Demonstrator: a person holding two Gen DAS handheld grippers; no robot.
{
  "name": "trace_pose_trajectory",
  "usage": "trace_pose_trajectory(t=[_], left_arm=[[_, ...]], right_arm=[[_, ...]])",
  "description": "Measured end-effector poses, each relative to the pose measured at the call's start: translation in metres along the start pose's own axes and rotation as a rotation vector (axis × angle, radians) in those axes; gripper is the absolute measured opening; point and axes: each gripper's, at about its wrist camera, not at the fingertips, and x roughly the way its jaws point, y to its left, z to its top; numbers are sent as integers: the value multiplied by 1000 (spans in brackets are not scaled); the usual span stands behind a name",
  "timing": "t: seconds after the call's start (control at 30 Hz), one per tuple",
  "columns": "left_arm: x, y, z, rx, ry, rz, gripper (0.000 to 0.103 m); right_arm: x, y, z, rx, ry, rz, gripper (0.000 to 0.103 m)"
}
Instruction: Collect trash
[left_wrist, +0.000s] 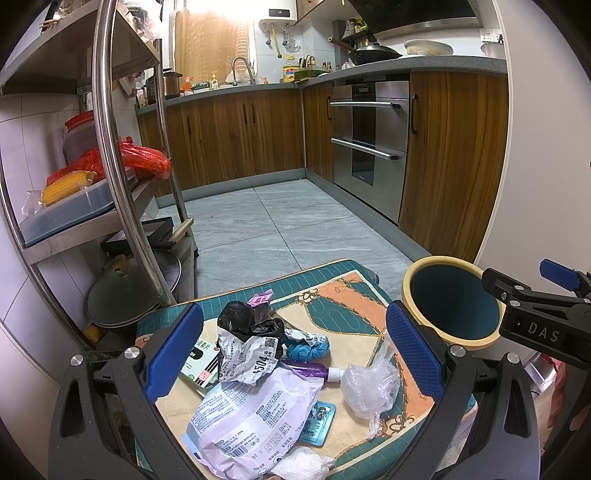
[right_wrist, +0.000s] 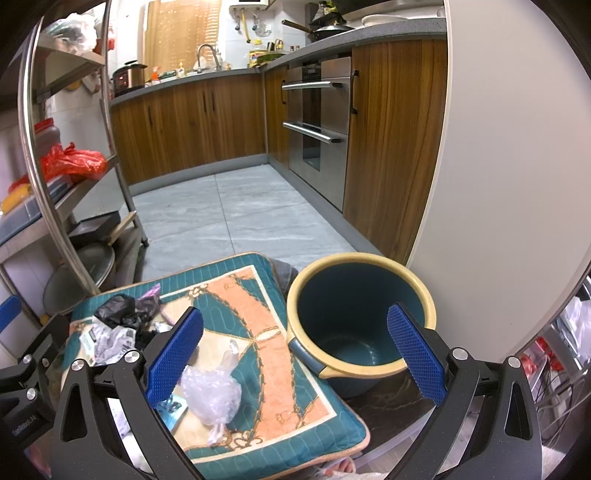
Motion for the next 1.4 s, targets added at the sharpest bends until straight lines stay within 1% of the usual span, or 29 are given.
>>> trace_pose_trajectory(t=[0.7,1.07,1.4], left_arm=[[3,-2,-4,6,9,-2,98],[1,-12,-5,60,8,-9,98],[1,-12,-5,60,5,-10,98]], right_arm=[[0,-1,-1,0,-1,-2,99],[-1,-2,-1,1,0,-2,99],[0,-2,-2,1,2,-1,99]])
